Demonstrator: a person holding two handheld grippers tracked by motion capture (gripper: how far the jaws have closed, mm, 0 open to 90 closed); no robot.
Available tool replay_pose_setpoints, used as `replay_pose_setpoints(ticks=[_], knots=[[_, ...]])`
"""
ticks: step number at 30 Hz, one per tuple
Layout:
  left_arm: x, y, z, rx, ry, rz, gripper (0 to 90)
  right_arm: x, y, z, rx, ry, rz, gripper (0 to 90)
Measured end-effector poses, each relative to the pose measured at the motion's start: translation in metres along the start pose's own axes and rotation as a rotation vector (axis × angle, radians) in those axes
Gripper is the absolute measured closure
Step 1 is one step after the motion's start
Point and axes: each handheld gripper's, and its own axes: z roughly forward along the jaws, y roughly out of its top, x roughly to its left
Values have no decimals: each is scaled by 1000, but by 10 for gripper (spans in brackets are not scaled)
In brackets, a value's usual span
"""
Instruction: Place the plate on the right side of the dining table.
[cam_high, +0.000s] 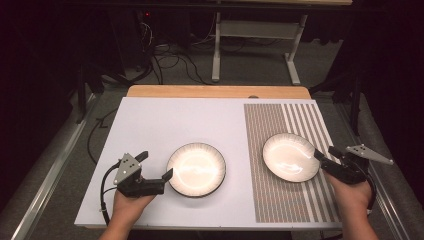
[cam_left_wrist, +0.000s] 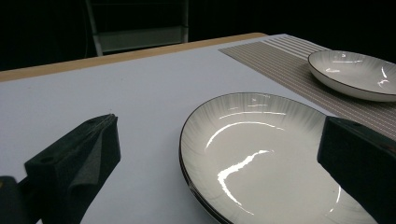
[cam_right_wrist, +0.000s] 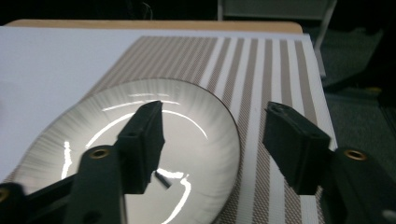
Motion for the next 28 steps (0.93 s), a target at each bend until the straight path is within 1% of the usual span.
replay_pose_setpoints(ticks=[1,3,5,6,8,9,10,11,12,14,16,17,21,23,25,28], knots=[[0,0,0,0,2,2,3,3,1,-2,-12,8,-9,353],[-1,1,-1,-6,4,1,3,11,4,-5,-34,41,-29,268],[-1,1,-2,-7,4,1,3,22,6,-5,-37,82,-47,190],[-2,1,-2,-8,3,2,3,26,7,-4,-41,93,-60,172],[-3,2,-3,-13,4,4,3,39,9,-5,-46,113,-89,132],[-3,2,-3,-14,3,7,3,47,10,-4,-48,140,-104,98],[-4,3,-3,-16,2,9,3,52,10,-4,-47,152,-113,68],[-4,3,-3,-15,3,13,3,60,11,-4,-46,171,-129,31],[-5,2,-3,-14,2,16,3,64,11,-4,-48,188,-140,13],[-5,2,-3,-13,1,16,3,78,11,-4,-52,227,-160,6],[-6,1,-2,-15,0,16,3,87,10,-5,-60,262,-176,6],[-6,1,-2,-12,0,19,3,95,10,-6,-65,275,-183,6],[-9,2,-3,-19,-2,23,3,115,6,-9,-80,330,-209,6],[-9,3,-4,-26,-2,30,3,123,5,-10,-74,344,-223,6],[-9,3,-5,-30,-1,29,3,127,4,-9,-70,356,-234,6],[-9,2,-7,-32,-2,23,3,129,3,-9,-64,353,-236,6]])
